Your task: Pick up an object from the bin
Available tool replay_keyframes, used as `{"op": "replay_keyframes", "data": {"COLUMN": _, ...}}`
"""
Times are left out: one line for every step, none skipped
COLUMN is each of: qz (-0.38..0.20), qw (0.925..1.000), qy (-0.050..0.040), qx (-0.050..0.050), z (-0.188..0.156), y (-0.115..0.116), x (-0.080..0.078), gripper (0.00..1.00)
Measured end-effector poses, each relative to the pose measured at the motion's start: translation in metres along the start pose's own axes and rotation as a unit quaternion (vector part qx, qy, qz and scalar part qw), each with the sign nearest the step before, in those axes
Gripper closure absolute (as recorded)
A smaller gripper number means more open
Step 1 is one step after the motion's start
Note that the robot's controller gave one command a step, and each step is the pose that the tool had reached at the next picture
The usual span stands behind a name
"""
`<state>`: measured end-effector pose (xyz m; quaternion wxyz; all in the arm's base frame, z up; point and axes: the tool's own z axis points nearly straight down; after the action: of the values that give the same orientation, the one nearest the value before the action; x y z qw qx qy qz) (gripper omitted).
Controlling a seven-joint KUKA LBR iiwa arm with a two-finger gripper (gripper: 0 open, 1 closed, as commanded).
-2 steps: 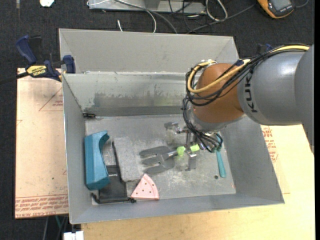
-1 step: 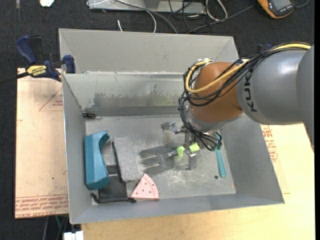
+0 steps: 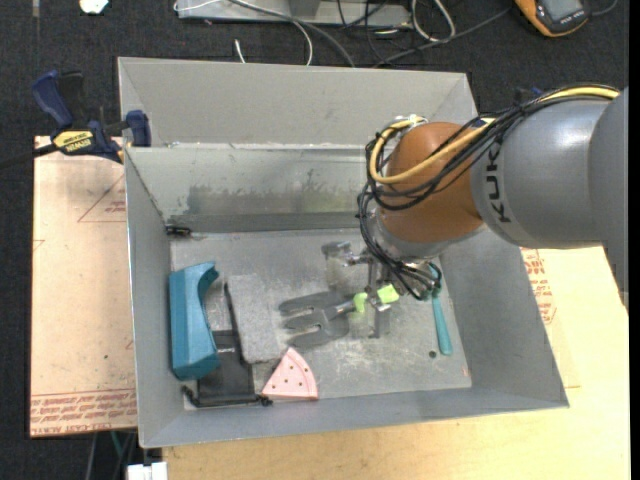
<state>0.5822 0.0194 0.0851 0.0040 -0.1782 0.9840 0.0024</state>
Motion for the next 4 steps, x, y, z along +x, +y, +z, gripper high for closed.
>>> {"op": "replay_keyframes", "data": {"qz": -0.049, "qw": 0.9988, "qy": 0.0001, "qx": 0.0, "z": 0.0, "y": 0.008, "x": 0.002, "gripper": 0.0}}
{"op": "replay_keyframes", "data": {"qz": -0.015, "qw": 0.9999, "qy": -0.0009, "qx": -0.001, "z": -0.004, "y": 0.015, "x": -0.003, "gripper": 0.0}}
{"op": "replay_keyframes", "data": {"qz": -0.129, "qw": 0.9917, "qy": -0.0011, "qx": 0.0, "z": 0.0, "y": 0.025, "x": -0.001, "gripper": 0.0}}
{"op": "replay_keyframes", "data": {"qz": -0.06, "qw": 0.9982, "qy": -0.0024, "qx": -0.001, "z": -0.002, "y": 0.035, "x": -0.01, "gripper": 1.0}}
